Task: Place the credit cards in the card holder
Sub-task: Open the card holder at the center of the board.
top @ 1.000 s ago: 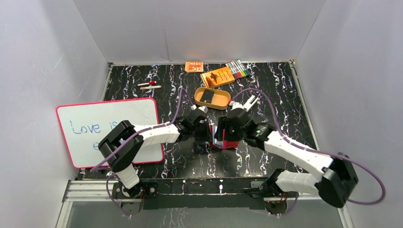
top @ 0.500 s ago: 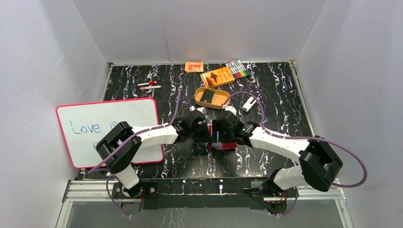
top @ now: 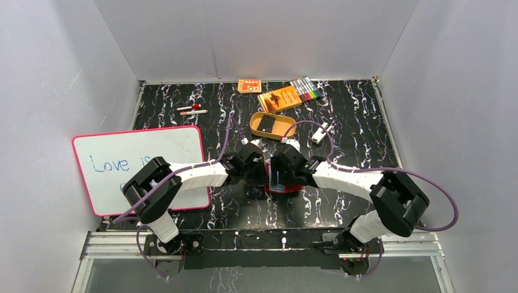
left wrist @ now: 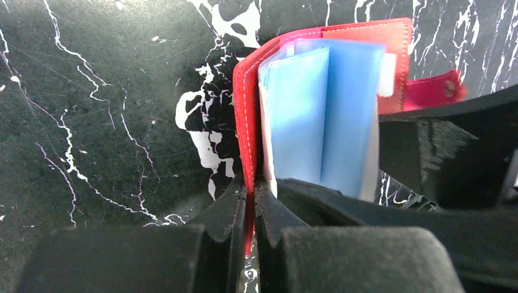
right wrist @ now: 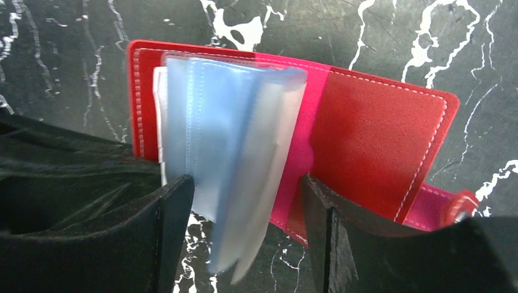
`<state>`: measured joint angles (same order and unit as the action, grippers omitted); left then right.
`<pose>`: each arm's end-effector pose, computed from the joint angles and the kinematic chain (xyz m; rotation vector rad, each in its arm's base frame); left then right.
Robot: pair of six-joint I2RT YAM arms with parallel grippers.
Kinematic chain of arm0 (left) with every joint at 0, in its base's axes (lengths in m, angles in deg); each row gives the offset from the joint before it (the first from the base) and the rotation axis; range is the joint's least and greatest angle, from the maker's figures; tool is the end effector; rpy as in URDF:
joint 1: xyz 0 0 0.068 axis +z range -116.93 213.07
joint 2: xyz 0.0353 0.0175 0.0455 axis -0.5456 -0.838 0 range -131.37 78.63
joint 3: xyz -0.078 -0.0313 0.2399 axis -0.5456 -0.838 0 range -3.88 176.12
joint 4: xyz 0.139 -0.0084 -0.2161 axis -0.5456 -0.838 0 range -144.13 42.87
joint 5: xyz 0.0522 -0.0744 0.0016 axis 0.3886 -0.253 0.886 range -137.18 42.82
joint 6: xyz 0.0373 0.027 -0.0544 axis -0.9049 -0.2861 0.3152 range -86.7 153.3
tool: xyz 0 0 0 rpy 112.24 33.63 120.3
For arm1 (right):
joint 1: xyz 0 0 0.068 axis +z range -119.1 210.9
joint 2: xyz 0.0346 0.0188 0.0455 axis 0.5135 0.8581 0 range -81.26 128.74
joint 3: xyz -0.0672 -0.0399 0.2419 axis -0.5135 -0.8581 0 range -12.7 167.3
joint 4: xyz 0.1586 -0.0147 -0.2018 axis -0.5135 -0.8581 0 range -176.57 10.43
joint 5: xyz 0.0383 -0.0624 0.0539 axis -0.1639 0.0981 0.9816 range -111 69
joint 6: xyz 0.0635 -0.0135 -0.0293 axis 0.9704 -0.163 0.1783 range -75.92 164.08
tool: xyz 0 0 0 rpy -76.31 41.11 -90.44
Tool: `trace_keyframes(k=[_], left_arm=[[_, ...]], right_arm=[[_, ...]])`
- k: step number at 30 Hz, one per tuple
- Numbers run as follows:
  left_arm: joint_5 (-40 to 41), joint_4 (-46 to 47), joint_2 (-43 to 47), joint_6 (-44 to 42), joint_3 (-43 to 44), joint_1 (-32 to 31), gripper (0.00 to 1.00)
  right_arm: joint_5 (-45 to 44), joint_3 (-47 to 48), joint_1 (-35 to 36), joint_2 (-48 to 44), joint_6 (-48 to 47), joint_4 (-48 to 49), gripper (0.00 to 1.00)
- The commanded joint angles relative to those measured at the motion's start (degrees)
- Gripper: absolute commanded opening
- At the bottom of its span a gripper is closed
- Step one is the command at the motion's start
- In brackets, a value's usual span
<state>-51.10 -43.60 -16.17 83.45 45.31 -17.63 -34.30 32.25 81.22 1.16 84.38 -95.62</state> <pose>0.2185 -0.2731 0.1388 0.0500 2.5066 -0.9132 0.1973 0.2169 0.1521 -0.1231 2.5070 0.3820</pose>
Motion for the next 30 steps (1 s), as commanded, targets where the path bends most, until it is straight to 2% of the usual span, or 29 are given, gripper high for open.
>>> trace_keyframes(k=[1,10,21,25,30], left_arm=[[-0.03,0.17,4.48,0.06,-0.19,-0.08,0.00],[1.51,-0.77,4.82,-0.01,-1.19,-0.01,0.00],[3.11,-4.57,5.18,-0.32,-0.28,0.00,0.00],[6.93,-9.31,7.07,-1.40,1.65,0.01,0.02],[9.95,-14.04,10.81,-1.85,3.52,0.05,0.11]], right_arm=[[-3.44,-0.33,-0.04,0.97,-0.19,-0.53,0.71],[-8.28,-4.17,-0.15,-4.56,1.13,-2.25,0.54],[-7.69,-6.32,-0.99,-7.31,1.13,-2.13,0.22],[-7.65,-6.23,-1.23,-7.70,0.78,-2.04,0.15],[-7.53,-6.22,-1.36,-7.54,0.58,-1.96,0.11]])
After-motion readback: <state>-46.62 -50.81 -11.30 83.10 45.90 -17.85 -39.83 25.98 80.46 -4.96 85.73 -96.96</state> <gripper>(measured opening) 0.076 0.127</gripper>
